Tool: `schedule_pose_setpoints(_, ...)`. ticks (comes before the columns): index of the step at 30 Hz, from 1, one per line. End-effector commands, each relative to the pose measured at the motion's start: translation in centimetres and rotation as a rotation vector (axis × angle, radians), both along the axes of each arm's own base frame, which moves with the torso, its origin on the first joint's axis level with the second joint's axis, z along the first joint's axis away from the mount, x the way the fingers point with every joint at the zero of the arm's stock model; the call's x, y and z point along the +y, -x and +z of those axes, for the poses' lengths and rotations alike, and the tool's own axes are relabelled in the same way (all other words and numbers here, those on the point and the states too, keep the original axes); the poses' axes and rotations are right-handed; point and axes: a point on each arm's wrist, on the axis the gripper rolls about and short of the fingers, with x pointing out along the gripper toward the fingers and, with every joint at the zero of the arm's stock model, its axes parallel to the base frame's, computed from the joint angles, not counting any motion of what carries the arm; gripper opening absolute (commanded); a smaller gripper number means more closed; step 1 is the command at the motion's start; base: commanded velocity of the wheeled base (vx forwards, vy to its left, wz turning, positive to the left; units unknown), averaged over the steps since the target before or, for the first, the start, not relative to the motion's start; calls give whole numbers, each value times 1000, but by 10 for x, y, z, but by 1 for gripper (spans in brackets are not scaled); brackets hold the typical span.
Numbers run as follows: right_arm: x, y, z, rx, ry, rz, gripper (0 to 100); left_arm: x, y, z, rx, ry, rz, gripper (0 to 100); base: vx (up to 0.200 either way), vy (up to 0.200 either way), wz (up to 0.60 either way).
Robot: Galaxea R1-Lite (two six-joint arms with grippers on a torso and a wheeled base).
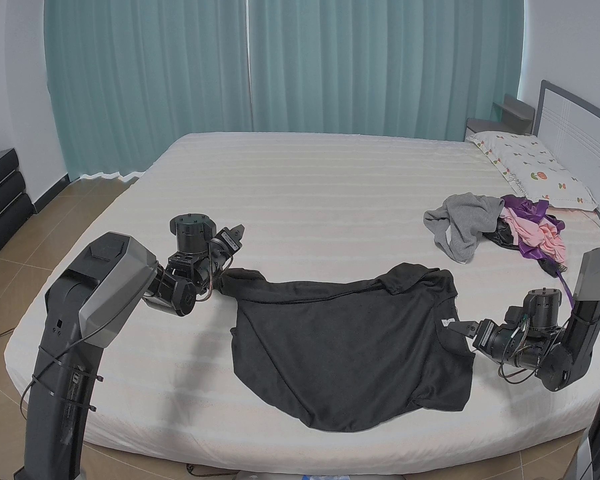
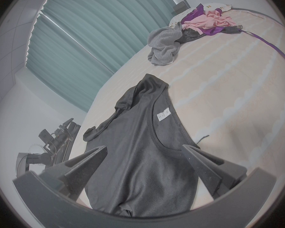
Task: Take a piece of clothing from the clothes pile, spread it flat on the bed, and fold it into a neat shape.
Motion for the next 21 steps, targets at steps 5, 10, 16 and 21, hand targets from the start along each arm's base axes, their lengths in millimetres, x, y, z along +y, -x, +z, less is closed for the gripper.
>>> schedule_pose_setpoints(5, 5, -8, 11, -55, -20, -1, 100, 25, 38, 11, 117, 4, 17, 100, 0, 0, 0)
schedule_pose_setpoints(10, 23, -32, 25, -122, -23, 47, 100, 35, 87, 34, 204, 104, -52, 100, 0, 0, 0)
schedule_pose_setpoints(16, 55, -74, 31, -101, 9, 65, 100, 43, 149, 34, 326, 213, -79, 100, 0, 0, 0)
schedule_pose_setpoints(21, 75, -108, 22, -65, 58, 41, 100, 47, 174, 15, 375, 284, -79, 100, 0, 0, 0)
